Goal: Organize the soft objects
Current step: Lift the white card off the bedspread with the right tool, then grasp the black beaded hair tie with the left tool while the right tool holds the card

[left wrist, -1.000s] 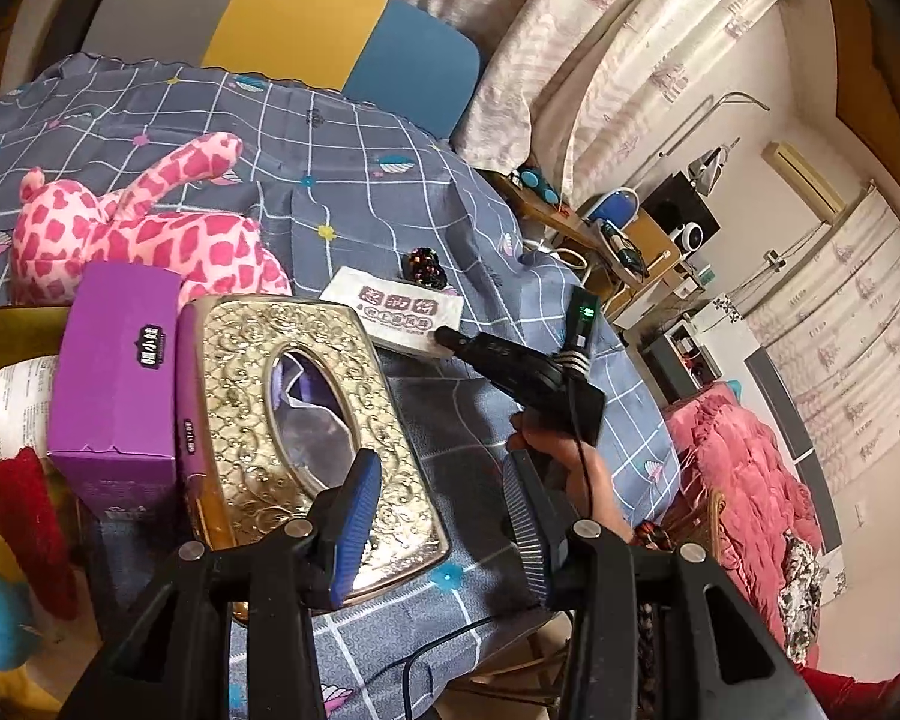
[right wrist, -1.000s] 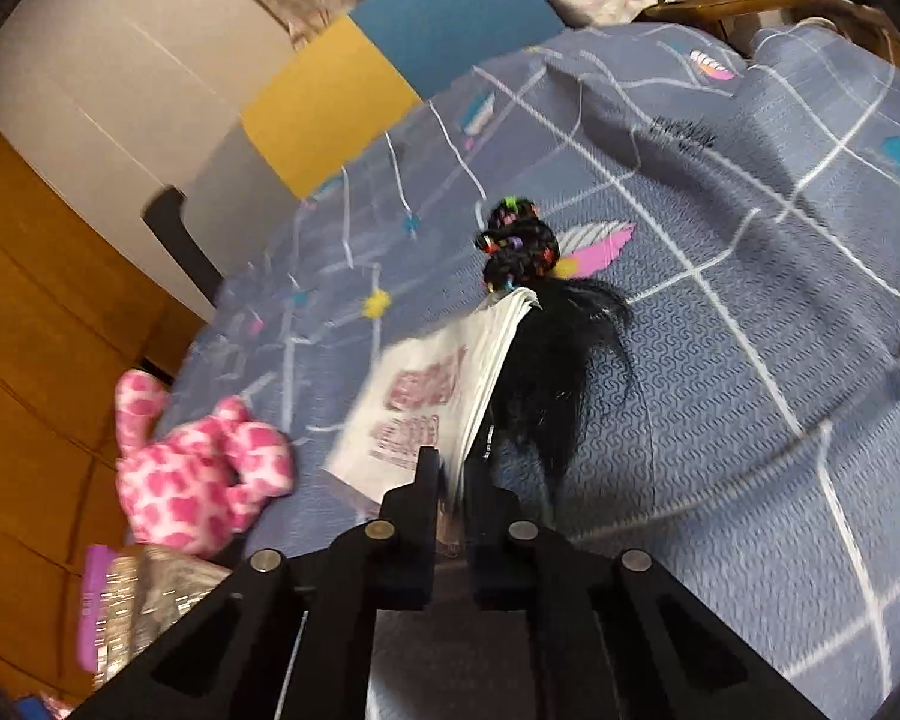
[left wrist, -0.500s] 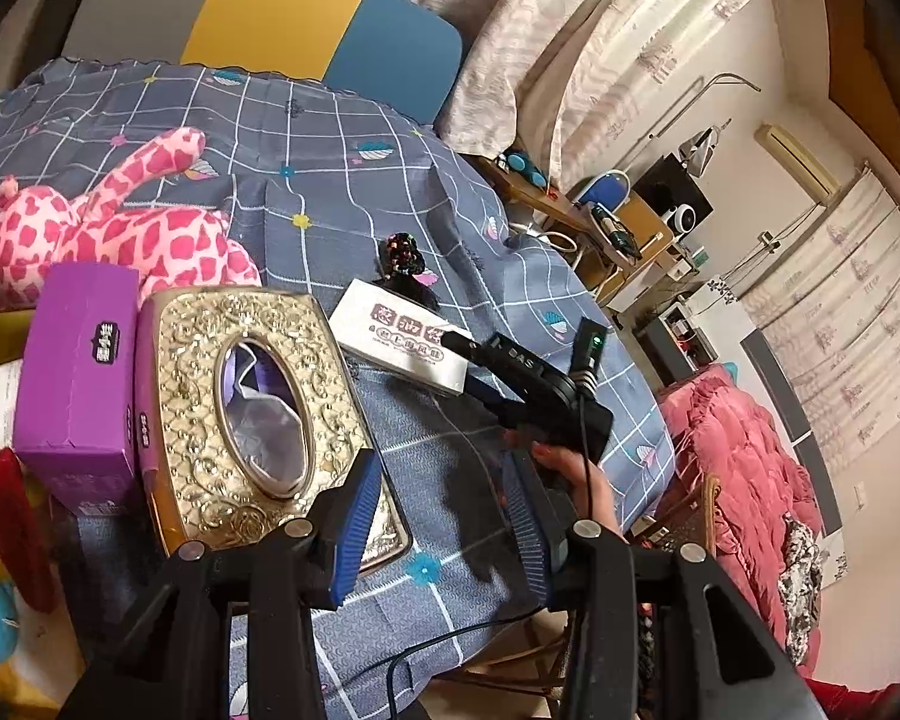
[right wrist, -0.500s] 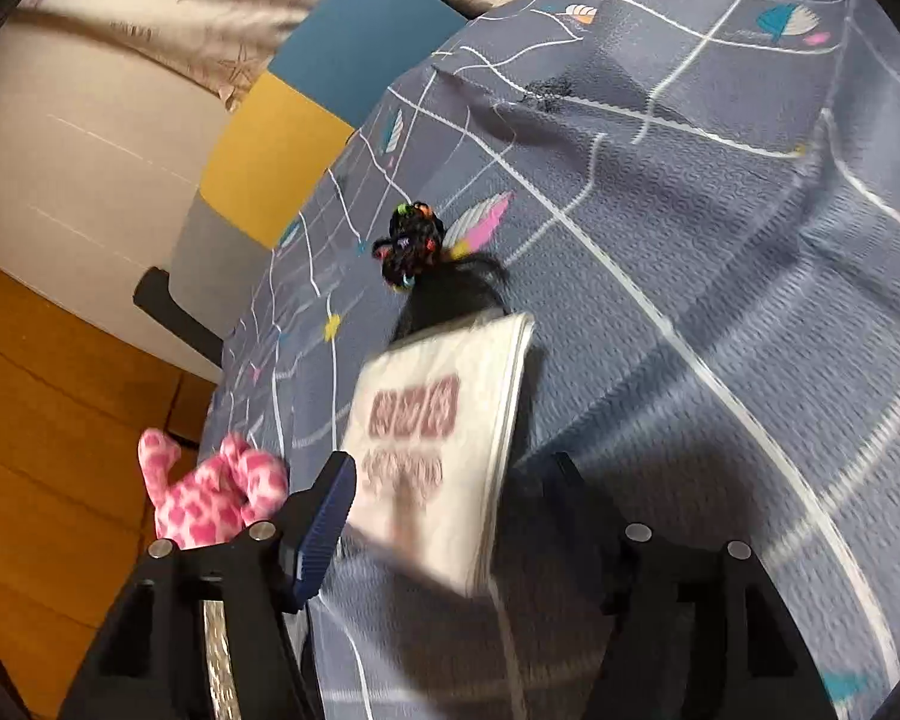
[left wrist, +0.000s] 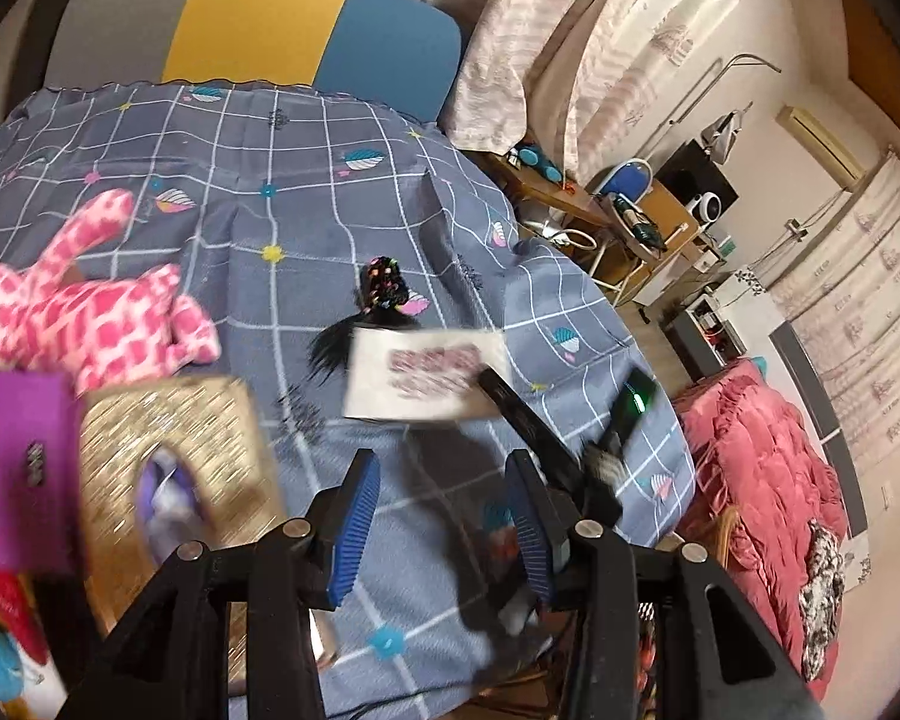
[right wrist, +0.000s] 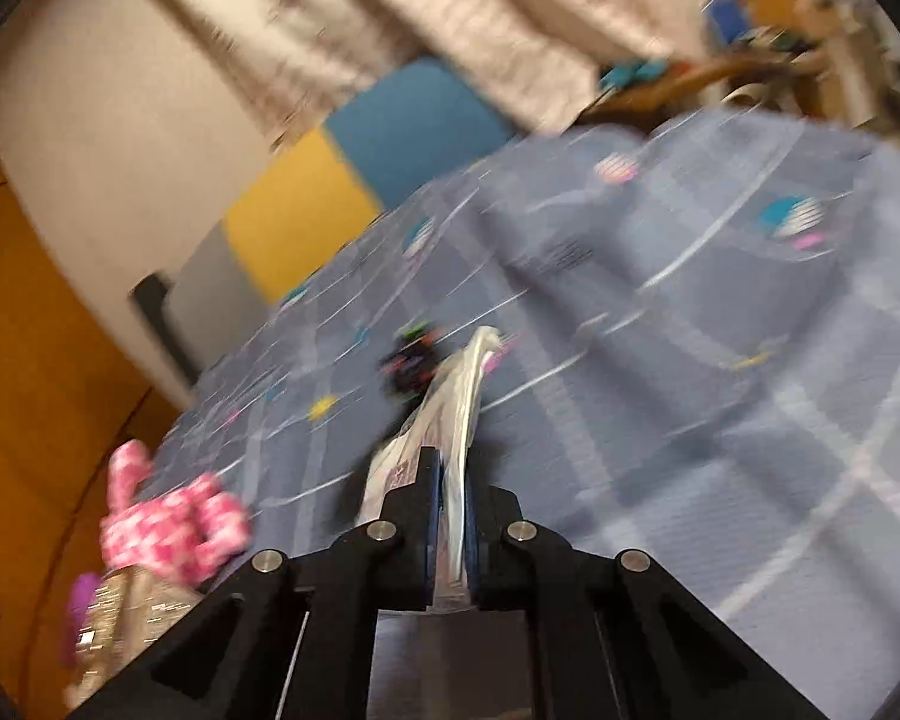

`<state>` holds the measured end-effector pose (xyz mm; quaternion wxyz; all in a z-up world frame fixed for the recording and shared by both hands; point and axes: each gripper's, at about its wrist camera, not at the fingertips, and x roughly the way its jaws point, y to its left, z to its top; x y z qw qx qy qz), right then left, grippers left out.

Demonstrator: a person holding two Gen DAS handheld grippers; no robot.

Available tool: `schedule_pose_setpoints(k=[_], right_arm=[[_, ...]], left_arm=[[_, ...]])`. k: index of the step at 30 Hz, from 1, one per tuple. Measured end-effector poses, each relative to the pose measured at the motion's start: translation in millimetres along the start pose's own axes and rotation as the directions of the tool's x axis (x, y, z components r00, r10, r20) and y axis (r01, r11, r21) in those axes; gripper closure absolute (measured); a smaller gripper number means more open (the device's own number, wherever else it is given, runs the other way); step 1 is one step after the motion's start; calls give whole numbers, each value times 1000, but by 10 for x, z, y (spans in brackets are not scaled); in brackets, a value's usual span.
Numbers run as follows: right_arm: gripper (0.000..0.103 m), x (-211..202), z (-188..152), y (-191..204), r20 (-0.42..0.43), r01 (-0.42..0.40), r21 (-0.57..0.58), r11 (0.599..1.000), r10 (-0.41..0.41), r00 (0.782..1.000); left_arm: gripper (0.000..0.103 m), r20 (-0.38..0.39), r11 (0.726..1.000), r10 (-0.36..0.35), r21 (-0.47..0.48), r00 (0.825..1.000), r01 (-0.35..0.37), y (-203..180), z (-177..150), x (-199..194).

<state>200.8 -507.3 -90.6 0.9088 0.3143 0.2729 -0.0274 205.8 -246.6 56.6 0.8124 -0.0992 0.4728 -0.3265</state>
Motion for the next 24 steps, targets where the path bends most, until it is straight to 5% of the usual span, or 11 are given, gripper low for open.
schedule_pose_setpoints(k=[5, 13, 21, 24], right_arm=[[96, -210, -58, -332, 99, 141, -3, 990, -140, 985], [92, -76, -96, -742, 24, -39, 167, 985, 35, 999], [92, -6, -177, -795, 32, -78, 202, 976, 74, 997], [92, -14, -194, -817, 32, -87, 203, 975, 82, 996]], left_arm=[[50, -49, 997, 58, -46, 997, -60, -140, 306, 550], [50, -137, 981, 186, -36, 973, -192, -195, 755, 1584], [50, -174, 933, 359, 81, 917, -350, -13, 1139, 2590], [45, -191, 927, 373, 103, 908, -360, 39, 1208, 2802]])
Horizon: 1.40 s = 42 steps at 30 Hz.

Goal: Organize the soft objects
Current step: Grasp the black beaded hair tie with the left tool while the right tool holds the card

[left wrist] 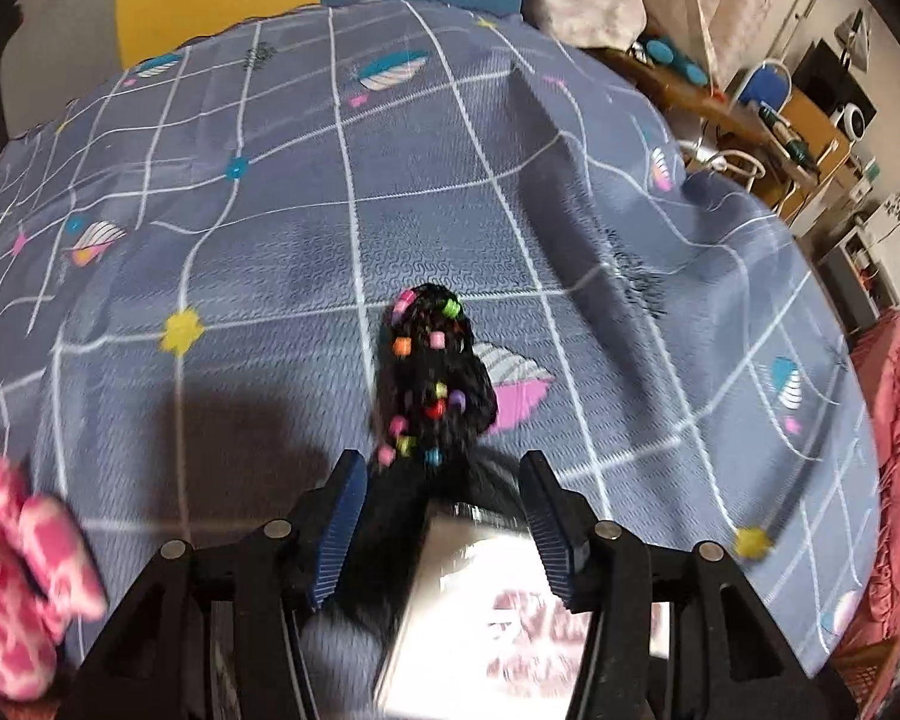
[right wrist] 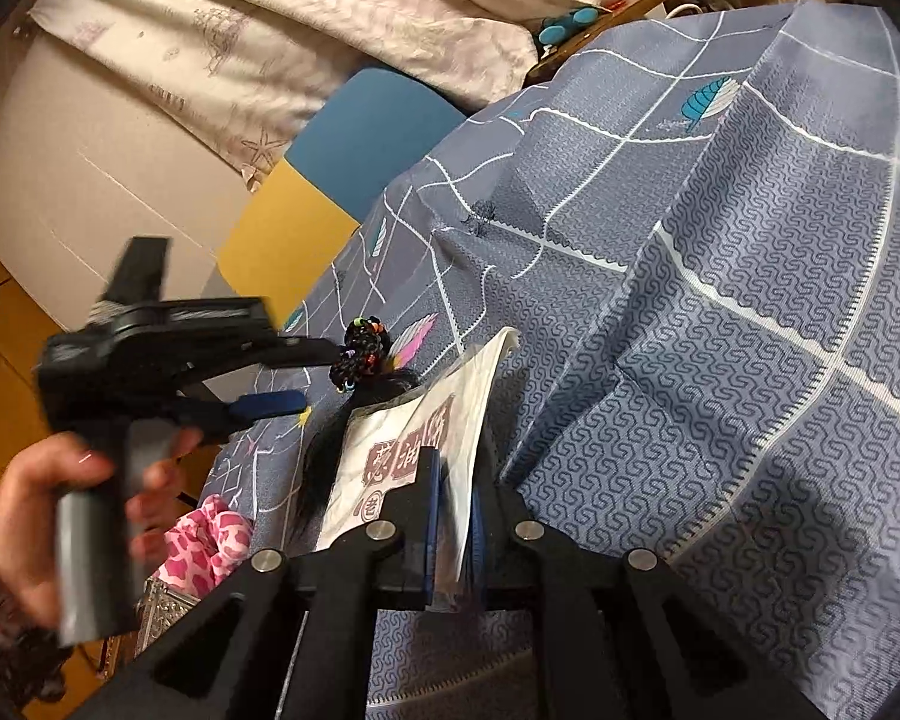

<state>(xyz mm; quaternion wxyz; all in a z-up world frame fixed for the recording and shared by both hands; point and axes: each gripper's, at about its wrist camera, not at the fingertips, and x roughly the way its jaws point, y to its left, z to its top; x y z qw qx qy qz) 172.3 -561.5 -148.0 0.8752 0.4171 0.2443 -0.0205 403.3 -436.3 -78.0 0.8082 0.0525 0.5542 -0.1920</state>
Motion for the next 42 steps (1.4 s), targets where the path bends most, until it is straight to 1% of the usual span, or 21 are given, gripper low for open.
schedule_pose_setpoints(k=[4, 5, 6, 7, 8, 9, 10, 11, 12, 13, 14, 15, 18, 22, 25, 30, 32, 36, 42], right_arm=[[92, -2, -5, 4, 3, -6, -6, 1000, 6, 1000], [92, -6, -7, 4, 6, -9, -7, 1000, 9, 1000], [89, -8, -7, 0, 8, -13, -7, 1000, 13, 1000], [85, -11, -9, -7, 8, -20, -5, 1000, 20, 1000], [73, -16, -11, -14, 9, -33, -2, 999, 33, 999], [65, -18, -15, -22, 5, -47, 1, 999, 47, 999], [63, -14, -20, -9, -2, -79, -5, 997, 79, 997], [62, -9, -26, 27, -7, -85, -27, 996, 85, 996], [63, 19, -28, 72, -20, -75, -50, 996, 74, 997], [69, 56, -32, 113, -38, -62, -71, 996, 59, 998], [87, 91, -37, 142, -54, -53, -87, 995, 48, 997], [93, 111, -42, 152, -60, -45, -94, 995, 39, 997], [93, 157, -42, 81, -76, -39, -60, 997, 35, 996], [93, 126, -59, 110, -59, -50, -79, 996, 46, 997], [93, 75, -58, 59, -40, -65, -54, 996, 63, 997], [93, 42, -46, 12, -19, -52, -33, 998, 51, 999], [94, 37, -47, 13, -18, -48, -30, 998, 47, 999], [94, 28, -45, 5, -17, -27, -24, 999, 27, 1000], [94, 31, -27, 27, -19, 0, -31, 1000, -1, 1000]], left_arm=[[44, -49, 999, 21, 29, 999, -20, -31, 90, 269], [45, -55, 999, 20, 26, 998, -19, -25, 97, 313], [47, -63, 1000, 0, 27, 998, 2, -13, 97, 354], [52, -79, 999, -3, 33, 997, 6, -12, 94, 393], [66, -92, 999, 13, 38, 996, -10, -6, 84, 428], [74, -71, 998, 46, 48, 996, -42, 4, 59, 412], [76, -65, 998, 49, 51, 997, -46, 13, 50, 404], [78, -68, 998, 43, 53, 997, -40, 22, 42, 398], [83, -68, 998, 32, 55, 997, -28, 38, 32, 378], [84, -71, 998, 25, 52, 997, -21, 52, 25, 364], [85, -73, 999, 17, 46, 997, -14, 74, 21, 343], [88, -70, 999, 10, 36, 998, -8, 108, 11, 307], [90, -52, 1000, -4, 9, 999, 5, 178, -20, 169], [90, 7, 1000, -27, -12, 1000, 27, 264, -67, -141], [90, 49, 998, -55, -28, 997, 56, 301, -89, -411], [90, 106, 994, -102, -31, 989, 106, 329, -101, -787], [90, 130, 991, -128, -29, 983, 132, 361, -143, -963], [90, 188, 982, -185, -9, 965, 190, 425, -306, -1344], [90, 266, 965, -259, 36, 928, 259, 584, -736, -1987]])
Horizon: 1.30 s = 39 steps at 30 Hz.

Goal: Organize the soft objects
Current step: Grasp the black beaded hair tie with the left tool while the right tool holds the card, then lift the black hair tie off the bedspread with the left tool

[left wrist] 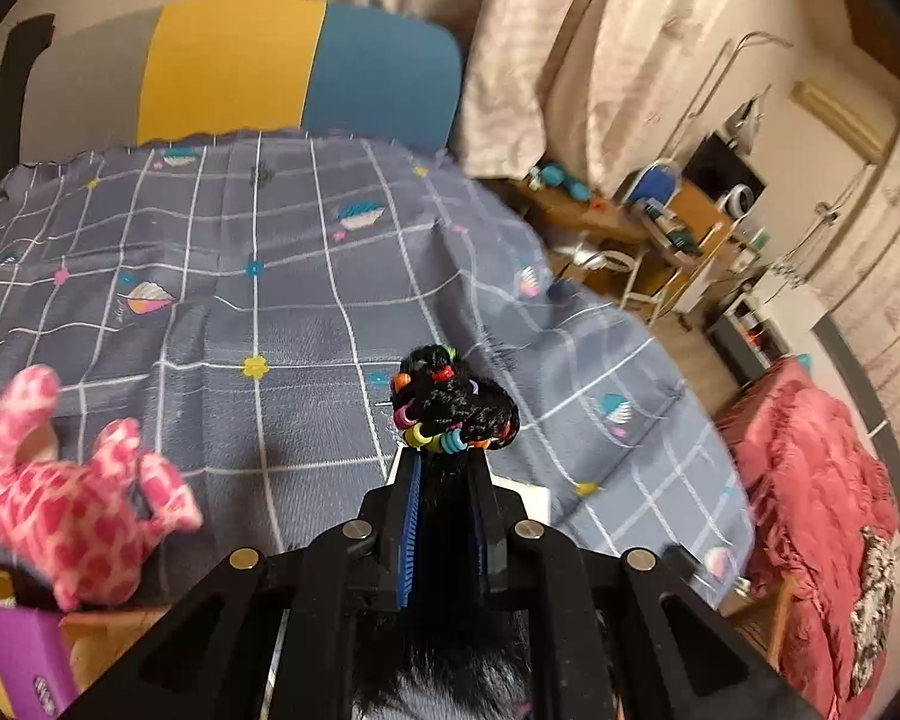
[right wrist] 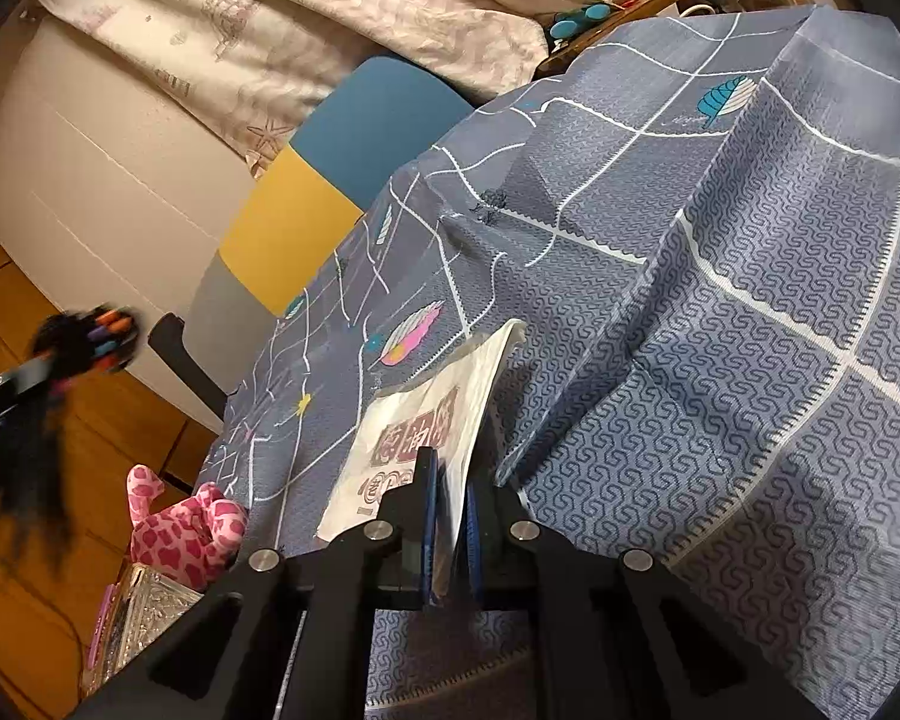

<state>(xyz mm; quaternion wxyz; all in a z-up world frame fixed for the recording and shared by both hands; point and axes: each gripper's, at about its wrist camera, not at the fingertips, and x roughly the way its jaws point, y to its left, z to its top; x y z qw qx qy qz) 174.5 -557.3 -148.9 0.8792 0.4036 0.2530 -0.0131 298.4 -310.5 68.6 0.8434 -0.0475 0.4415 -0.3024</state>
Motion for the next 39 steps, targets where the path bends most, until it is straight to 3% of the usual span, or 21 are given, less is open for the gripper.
schedule_pose_setpoints(k=[7, 11, 13, 16, 18, 19, 21, 23, 29, 32, 34, 37, 39], right_arm=[[94, 8, 17, 22, -4, 17, -1, 1000, -17, 1000], [96, -48, 79, 70, 5, 21, 2, 1000, -21, 1000], [97, -124, 83, 94, 20, 15, 19, 1000, -15, 1000], [97, -196, 47, 86, 25, 12, 67, 998, -13, 1000], [97, -235, 15, 77, 22, 21, 87, 996, -23, 999], [97, -256, 1, 80, 23, 22, 92, 996, -24, 999], [97, -310, -19, 107, 25, 34, 83, 996, -37, 999], [97, -378, -19, 146, 31, 44, 67, 997, -46, 998], [97, -711, 38, 129, 79, 67, 44, 997, -70, 994], [97, -873, 61, 2, 89, 77, 69, 995, -83, 993], [97, -965, 66, -81, 100, 78, 91, 993, -87, 991], [97, -1074, 33, -248, 109, 72, 141, 987, -88, 990], [97, -1085, -11, -353, 101, 61, 177, 982, -80, 992]], left_arm=[[95, 134, 993, -91, -59, 987, 99, 324, -410, -986], [95, 194, 992, -87, -70, 977, 102, 589, -652, -1433], [95, 216, 994, -50, -84, 975, 69, 776, -776, -1600], [98, 205, 994, -36, -91, 978, 56, 910, -900, -1609], [93, 172, 996, -25, -79, 985, 39, 896, -959, -1524], [90, 143, 995, -47, -78, 989, 59, 858, -993, -1433], [71, 95, 992, -95, -75, 991, 103, 757, -1077, -1281], [66, 25, 989, -139, -53, 990, 141, 563, -1163, -1048], [59, -182, 967, -254, -68, 950, 245, -165, -1458, -260], [59, -226, 993, -93, 46, 970, 106, -463, -1515, 158], [56, -234, 993, 17, 120, 972, 12, -531, -1501, 386], [42, -248, 979, 134, 184, 959, -89, -539, -1470, 699], [22, -234, 982, 124, 169, 964, -85, -491, -1435, 841]])
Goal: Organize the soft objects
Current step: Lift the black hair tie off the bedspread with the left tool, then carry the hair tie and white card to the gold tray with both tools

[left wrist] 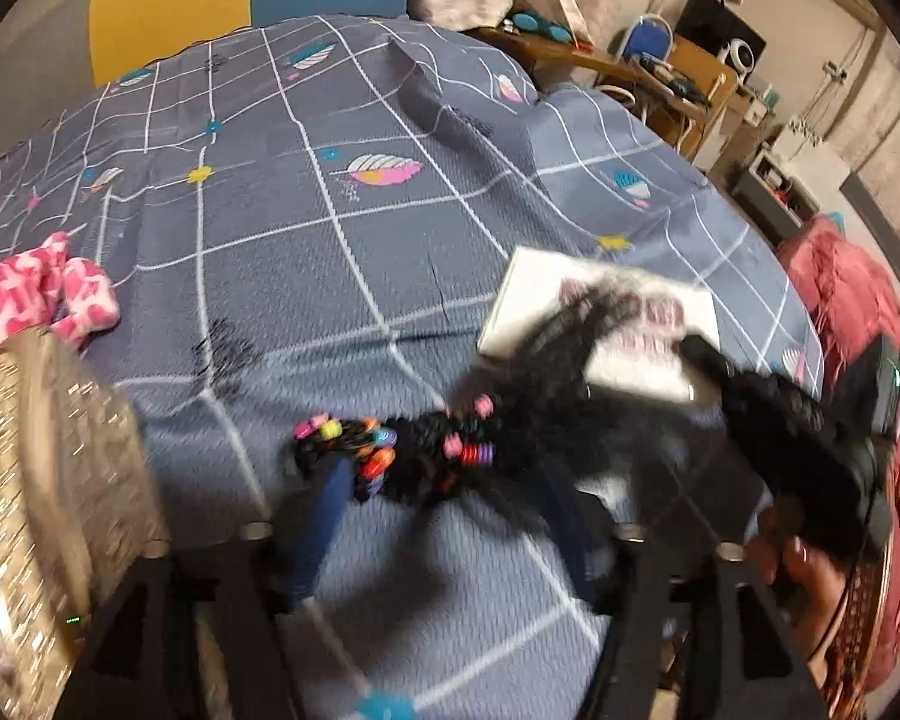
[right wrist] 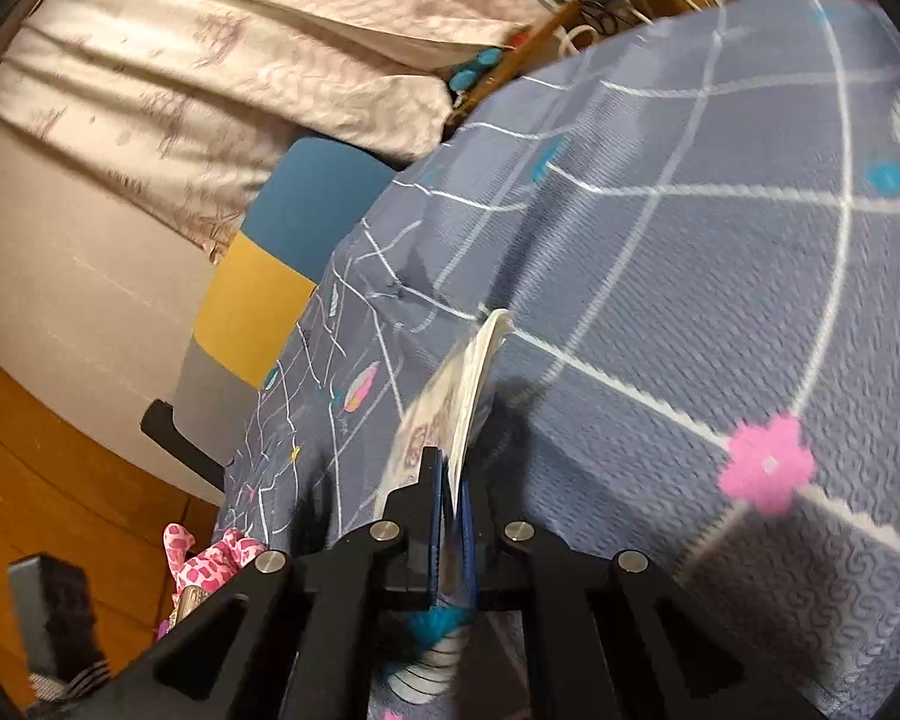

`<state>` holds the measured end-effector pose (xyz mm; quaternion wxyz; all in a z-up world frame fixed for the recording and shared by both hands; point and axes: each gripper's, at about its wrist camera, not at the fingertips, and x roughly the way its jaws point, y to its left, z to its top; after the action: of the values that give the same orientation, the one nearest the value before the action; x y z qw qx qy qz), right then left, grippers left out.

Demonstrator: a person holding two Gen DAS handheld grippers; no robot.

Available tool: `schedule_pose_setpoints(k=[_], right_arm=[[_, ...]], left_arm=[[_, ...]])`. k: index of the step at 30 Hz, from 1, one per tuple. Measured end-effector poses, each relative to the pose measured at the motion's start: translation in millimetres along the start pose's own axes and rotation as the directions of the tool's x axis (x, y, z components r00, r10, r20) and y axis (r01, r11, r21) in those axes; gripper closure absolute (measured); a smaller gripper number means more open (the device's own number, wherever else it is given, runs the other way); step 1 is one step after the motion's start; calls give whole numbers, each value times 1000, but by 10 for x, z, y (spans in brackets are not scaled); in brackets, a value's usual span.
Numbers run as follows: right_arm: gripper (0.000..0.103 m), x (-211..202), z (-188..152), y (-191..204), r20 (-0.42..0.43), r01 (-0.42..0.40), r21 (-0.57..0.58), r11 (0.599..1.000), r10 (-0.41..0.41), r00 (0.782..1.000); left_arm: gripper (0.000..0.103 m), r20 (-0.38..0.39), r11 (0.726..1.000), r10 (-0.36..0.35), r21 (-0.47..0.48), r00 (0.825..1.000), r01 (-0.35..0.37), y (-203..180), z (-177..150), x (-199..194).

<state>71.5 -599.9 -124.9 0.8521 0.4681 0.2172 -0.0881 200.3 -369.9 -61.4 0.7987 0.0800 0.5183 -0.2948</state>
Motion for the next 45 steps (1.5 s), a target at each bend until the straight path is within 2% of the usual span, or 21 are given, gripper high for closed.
schedule_pose_setpoints(k=[3, 5, 7, 8, 9, 10, 12, 14, 18, 21, 28, 37, 43, 45], right_arm=[[97, 22, -67, -113, -8, -9, 41, 999, 9, 1000], [97, 47, -93, -167, -10, -18, 63, 998, 19, 1000], [97, 68, -99, -192, -11, -20, 71, 997, 21, 1000], [97, 76, -103, -196, -11, -23, 74, 997, 24, 1000], [97, 73, -103, -194, -9, -25, 73, 997, 25, 1000], [97, 71, -102, -188, -9, -25, 69, 997, 26, 1000], [97, 69, -98, -173, -11, -23, 60, 998, 24, 1000], [97, 60, -96, -165, -12, -27, 65, 998, 28, 1000], [97, 11, -101, -191, -10, -45, 86, 995, 47, 999], [97, -56, -114, -190, -5, -69, 108, 992, 70, 998], [97, -230, -151, 2, 16, -105, 116, 988, 104, 994], [98, -545, -219, 355, 44, -140, 69, 988, 137, 990], [98, -738, -241, 683, 55, -183, 27, 983, 181, 982], [98, -785, -261, 809, 58, -197, 16, 980, 196, 979]], left_arm=[[19, -6, 1000, 11, 16, 1000, -11, 58, -13, 130], [18, -17, 997, 68, 31, 998, -67, 53, -26, 238], [18, -25, 996, 80, 45, 997, -79, 57, -24, 333], [23, -33, 996, 84, 40, 996, -82, 73, -33, 374], [44, -46, 996, 86, 28, 995, -85, 92, -44, 414], [59, -69, 997, 76, 13, 995, -75, 114, -57, 476], [66, -45, 994, 102, 45, 994, -100, 84, -67, 474], [69, -42, 998, 53, 38, 998, -52, 80, -97, 432], [70, 11, 1000, -2, -21, 1000, 2, 137, -172, 195], [70, 51, 996, -70, -53, 996, 73, 178, -305, -54], [70, 109, 987, -154, -36, 982, 159, 177, -555, -521], [70, 232, 982, -189, 37, 954, 185, 332, -874, -1232], [70, 340, 987, -160, 35, 927, 157, 655, -1145, -1721], [70, 366, 989, -140, 0, 920, 150, 831, -1229, -1853]])
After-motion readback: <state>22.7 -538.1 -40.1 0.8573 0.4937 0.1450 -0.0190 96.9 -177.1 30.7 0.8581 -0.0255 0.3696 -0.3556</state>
